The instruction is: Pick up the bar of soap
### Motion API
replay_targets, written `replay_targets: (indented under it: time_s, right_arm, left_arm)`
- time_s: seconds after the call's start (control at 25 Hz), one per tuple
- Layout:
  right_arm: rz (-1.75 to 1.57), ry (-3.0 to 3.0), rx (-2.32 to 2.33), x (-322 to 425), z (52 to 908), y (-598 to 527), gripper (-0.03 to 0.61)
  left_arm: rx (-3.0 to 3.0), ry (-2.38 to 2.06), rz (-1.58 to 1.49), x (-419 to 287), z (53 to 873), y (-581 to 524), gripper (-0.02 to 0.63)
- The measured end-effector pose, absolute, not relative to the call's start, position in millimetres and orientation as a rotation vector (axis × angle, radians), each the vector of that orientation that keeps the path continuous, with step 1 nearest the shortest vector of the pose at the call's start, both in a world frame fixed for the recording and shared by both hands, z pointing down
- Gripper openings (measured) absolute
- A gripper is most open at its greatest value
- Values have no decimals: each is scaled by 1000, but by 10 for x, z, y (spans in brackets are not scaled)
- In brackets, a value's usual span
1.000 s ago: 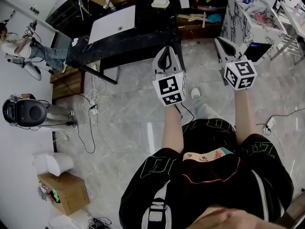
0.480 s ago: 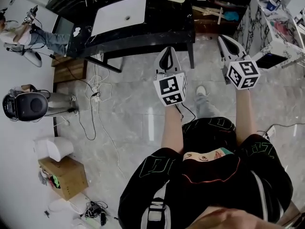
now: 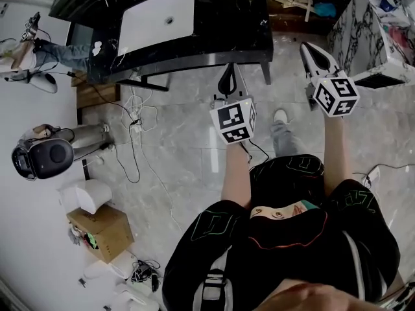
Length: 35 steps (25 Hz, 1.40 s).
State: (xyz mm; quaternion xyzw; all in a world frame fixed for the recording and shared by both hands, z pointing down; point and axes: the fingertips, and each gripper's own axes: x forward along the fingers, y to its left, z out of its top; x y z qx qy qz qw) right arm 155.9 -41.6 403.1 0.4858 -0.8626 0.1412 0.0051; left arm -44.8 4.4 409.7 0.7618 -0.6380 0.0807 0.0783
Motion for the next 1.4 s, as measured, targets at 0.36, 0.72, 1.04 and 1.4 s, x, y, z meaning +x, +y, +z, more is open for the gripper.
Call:
replay_targets:
  time_s: [0.36,0.72,1.04,1.4]
  right_arm:
    - [467,-2720,1571,1771,3965,-1228,6]
    - [456,-2754,1539,1723,3853,-1753,6]
    - [486,-2834,1407,1284,3838,-2019,6]
    - [473,-2723,1487,1347,3911,-2683,6]
  left_arm:
    - [2306,-1906,290,-331,4010,-717,8]
    - [2249,-1950,242,-456,3962,-1045,8]
    - [2221,-1916,251,-658,4117,-1350,8]
    - [2302,-1783,262,-520,4231,-2156,8]
